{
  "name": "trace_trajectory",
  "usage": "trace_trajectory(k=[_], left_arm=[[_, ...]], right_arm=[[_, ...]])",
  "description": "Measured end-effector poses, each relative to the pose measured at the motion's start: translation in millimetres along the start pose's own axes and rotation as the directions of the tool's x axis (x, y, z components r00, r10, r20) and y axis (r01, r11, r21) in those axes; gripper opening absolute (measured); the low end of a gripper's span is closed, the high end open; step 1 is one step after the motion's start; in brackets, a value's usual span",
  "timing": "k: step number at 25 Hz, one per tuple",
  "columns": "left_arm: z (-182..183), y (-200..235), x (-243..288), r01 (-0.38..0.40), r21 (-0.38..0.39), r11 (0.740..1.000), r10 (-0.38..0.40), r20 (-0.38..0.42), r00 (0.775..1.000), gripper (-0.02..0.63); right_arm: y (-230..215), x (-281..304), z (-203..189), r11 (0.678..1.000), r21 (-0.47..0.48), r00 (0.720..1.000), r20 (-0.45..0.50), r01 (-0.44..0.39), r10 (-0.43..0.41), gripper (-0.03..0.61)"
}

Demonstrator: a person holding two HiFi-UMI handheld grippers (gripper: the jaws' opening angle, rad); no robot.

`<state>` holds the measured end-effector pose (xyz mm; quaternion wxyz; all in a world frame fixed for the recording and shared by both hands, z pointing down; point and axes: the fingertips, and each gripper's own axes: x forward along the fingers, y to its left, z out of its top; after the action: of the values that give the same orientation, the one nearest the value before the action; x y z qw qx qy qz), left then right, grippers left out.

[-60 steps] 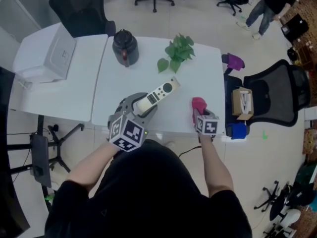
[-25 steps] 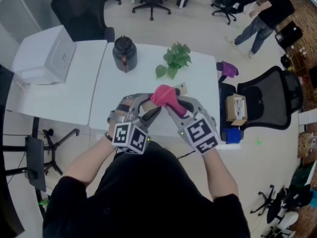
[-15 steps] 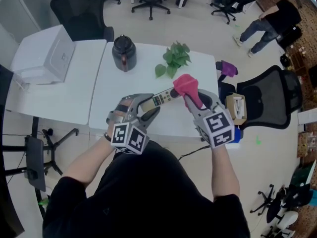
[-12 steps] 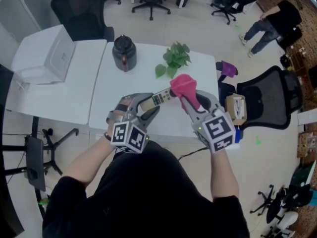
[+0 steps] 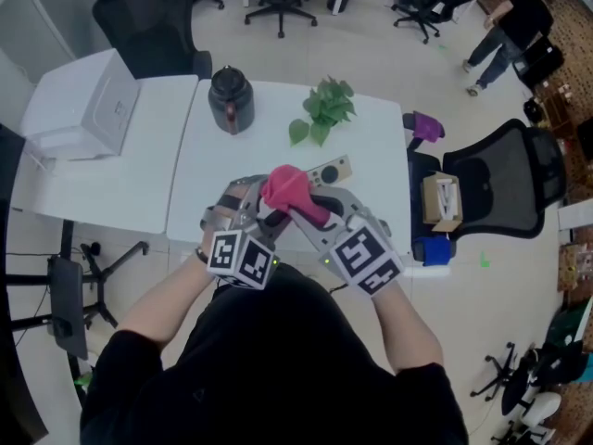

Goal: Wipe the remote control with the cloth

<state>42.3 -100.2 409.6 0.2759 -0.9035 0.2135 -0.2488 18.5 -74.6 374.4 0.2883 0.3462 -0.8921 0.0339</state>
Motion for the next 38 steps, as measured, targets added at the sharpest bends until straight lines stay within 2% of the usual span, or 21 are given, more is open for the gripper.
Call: trace_trajectory(k=[6, 13, 19, 22, 24, 25, 26, 28, 29, 31, 34, 38], left_arm=[[2.4, -3.7, -5.9, -0.001, 0.016, 1.0, 0.0, 0.022, 1.0, 0.209], [3.2, -8.4, -11.9, 0.006, 0.029, 1.0, -0.007, 0.043, 0.999, 0.209], [4.2, -7.9, -13.6, 0.003, 0.031, 1.0, -0.004, 0.057, 0.998, 0.209], [2.3, -7.0, -13.0, 0.011, -0.024, 1.0, -0.01, 0.062, 0.998, 0.209], [-1.6, -2.9, -11.8, 0.027, -0.143, 0.989, -0.017, 0.072, 0.997, 0.209], [-4.1, 0.9, -11.7, 0.035, -0.23, 0.973, -0.017, 0.079, 0.997, 0.209], [-6.9, 5.4, -11.8, 0.041, -0.324, 0.945, -0.014, 0.086, 0.996, 0.209], [-15.5, 13.4, -11.2, 0.047, -0.482, 0.875, -0.004, 0.09, 0.996, 0.209], [-21.7, 16.2, -10.4, 0.044, -0.531, 0.846, 0.001, 0.084, 0.996, 0.209], [-37.8, 20.4, -9.6, 0.005, -0.587, 0.81, 0.025, 0.043, 0.999, 0.209], [-74.4, 25.2, -11.6, -0.104, -0.629, 0.77, 0.082, -0.064, 0.995, 0.209], [-141.9, 28.1, -26.4, -0.267, -0.664, 0.699, 0.152, -0.226, 0.962, 0.209]], right_arm=[[-28.5, -13.2, -11.7, 0.995, 0.045, 0.996, -0.02, 0.084, -0.083, 0.104], [-79.0, -38.0, -33.2, 0.975, 0.111, 0.981, -0.033, 0.194, -0.191, 0.104], [-100.9, -50.2, -38.4, 0.961, 0.137, 0.971, -0.018, 0.239, -0.239, 0.104], [-95.0, -54.4, -26.4, 0.965, 0.136, 0.972, 0.035, 0.225, -0.231, 0.104], [-88.6, -60.4, -13.2, 0.964, 0.152, 0.967, 0.102, 0.217, -0.234, 0.104], [-85.3, -63.2, -6.7, 0.964, 0.166, 0.962, 0.144, 0.209, -0.234, 0.104], [-82.6, -65.7, -1.4, 0.962, 0.182, 0.954, 0.186, 0.202, -0.236, 0.104], [-78.7, -68.8, 3.6, 0.958, 0.207, 0.937, 0.244, 0.2, -0.248, 0.104], [-76.8, -69.1, 3.2, 0.955, 0.216, 0.932, 0.259, 0.202, -0.255, 0.104], [-71.2, -66.4, -2.1, 0.951, 0.233, 0.927, 0.266, 0.202, -0.262, 0.103], [-57.5, -55.0, -18.1, 0.948, 0.26, 0.937, 0.245, 0.184, -0.249, 0.104], [-37.9, -37.8, -43.0, 0.944, 0.291, 0.954, 0.204, 0.155, -0.22, 0.104]])
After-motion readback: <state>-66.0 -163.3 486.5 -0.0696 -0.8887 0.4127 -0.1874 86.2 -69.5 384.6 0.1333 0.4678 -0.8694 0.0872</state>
